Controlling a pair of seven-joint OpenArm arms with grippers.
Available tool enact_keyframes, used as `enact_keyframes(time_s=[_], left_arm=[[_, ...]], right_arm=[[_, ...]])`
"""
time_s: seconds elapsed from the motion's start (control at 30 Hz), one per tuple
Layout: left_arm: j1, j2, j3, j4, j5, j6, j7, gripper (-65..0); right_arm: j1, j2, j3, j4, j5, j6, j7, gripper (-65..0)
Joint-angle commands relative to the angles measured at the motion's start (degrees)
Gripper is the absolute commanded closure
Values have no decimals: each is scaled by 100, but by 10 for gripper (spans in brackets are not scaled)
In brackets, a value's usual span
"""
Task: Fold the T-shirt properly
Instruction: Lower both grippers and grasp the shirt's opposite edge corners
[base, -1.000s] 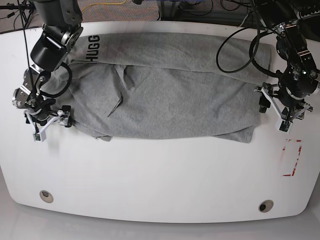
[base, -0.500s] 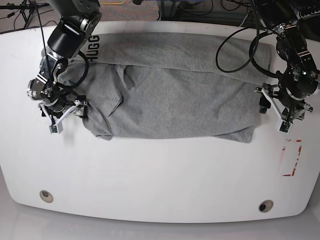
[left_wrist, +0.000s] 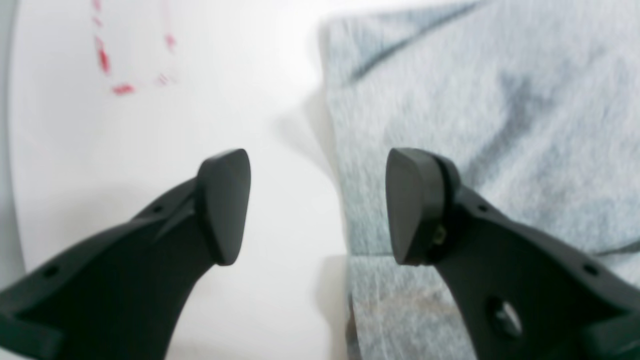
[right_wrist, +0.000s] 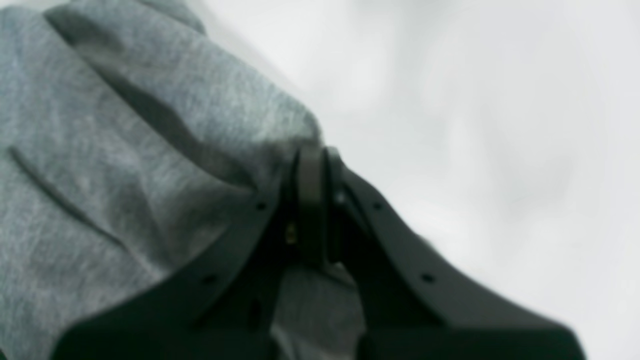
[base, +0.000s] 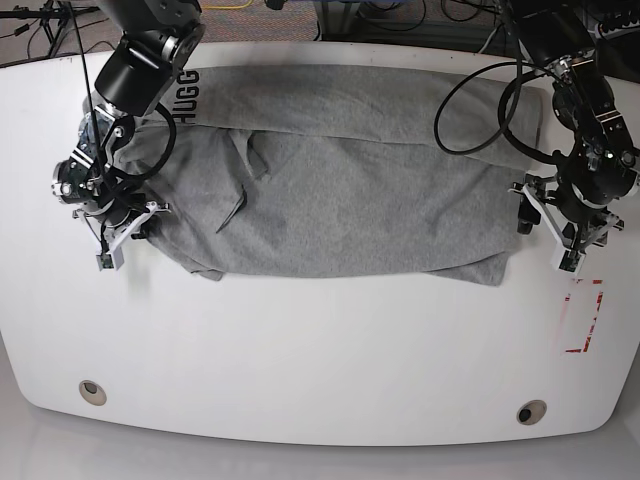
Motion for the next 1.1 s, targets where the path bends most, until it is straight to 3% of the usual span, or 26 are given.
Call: enact_keyframes(time_s=[0.0,0.2,0.43,0.6,0.77,1.07], left_arm=[[-218,-71,-15,-15,-35,28,-131,-396],[-587,-44,-32,-525,-18,63,-210,-397],[-1290,-36,3,-1474,158,758,-667,-407],[-1844,-36,91,-2617,158,1118,-948,-457],[-2213,-62,126,-3821,149,1171,-1476,-472],[-2548,-27,442,-4955,123,1171,-1599,-472]], right_arm=[[-18,83,12,618,66,10,-152,-21],[-246,65,-339,1207,84,10,-389,-21],[-510,65,-814,1567,102,10,-398,-21],[-545,57,-867,1559,102,10,-398,-21],[-545,-22,-867,1559,93,10,-398,-21],[-545,-58,-867,1585,75,10,-398,-21]])
